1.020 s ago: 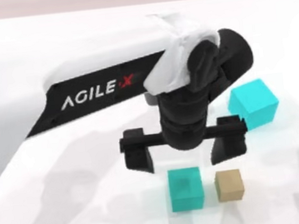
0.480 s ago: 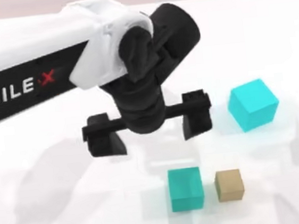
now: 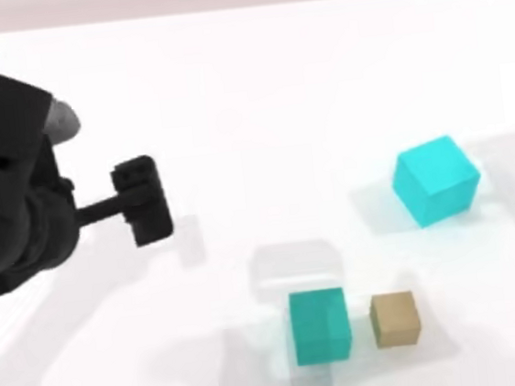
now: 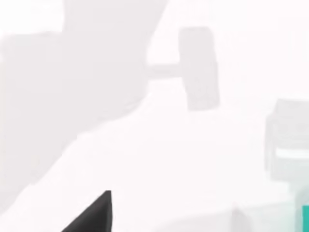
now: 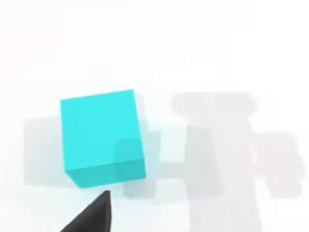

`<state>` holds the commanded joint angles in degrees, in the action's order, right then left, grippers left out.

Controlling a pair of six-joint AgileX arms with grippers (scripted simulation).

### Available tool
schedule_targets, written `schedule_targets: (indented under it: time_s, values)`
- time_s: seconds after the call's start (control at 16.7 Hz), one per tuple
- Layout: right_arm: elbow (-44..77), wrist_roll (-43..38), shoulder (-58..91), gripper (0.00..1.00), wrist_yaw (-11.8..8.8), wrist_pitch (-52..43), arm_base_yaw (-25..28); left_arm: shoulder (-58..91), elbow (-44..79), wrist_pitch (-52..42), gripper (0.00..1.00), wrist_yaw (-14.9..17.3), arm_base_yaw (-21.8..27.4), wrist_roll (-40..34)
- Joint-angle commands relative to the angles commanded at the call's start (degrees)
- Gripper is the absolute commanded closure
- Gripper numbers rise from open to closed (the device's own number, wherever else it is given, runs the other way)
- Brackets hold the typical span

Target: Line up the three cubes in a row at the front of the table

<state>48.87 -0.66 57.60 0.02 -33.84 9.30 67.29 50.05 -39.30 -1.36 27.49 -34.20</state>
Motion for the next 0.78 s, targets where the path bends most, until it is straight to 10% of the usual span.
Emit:
schedule_targets:
  time_s: [0.78]
  values:
    - [50.2,-0.6,60.8,0.00,0.1,-34.7,9.5,-62.6,-47.1,35.7,0.00,1.2,-26.6,31.4]
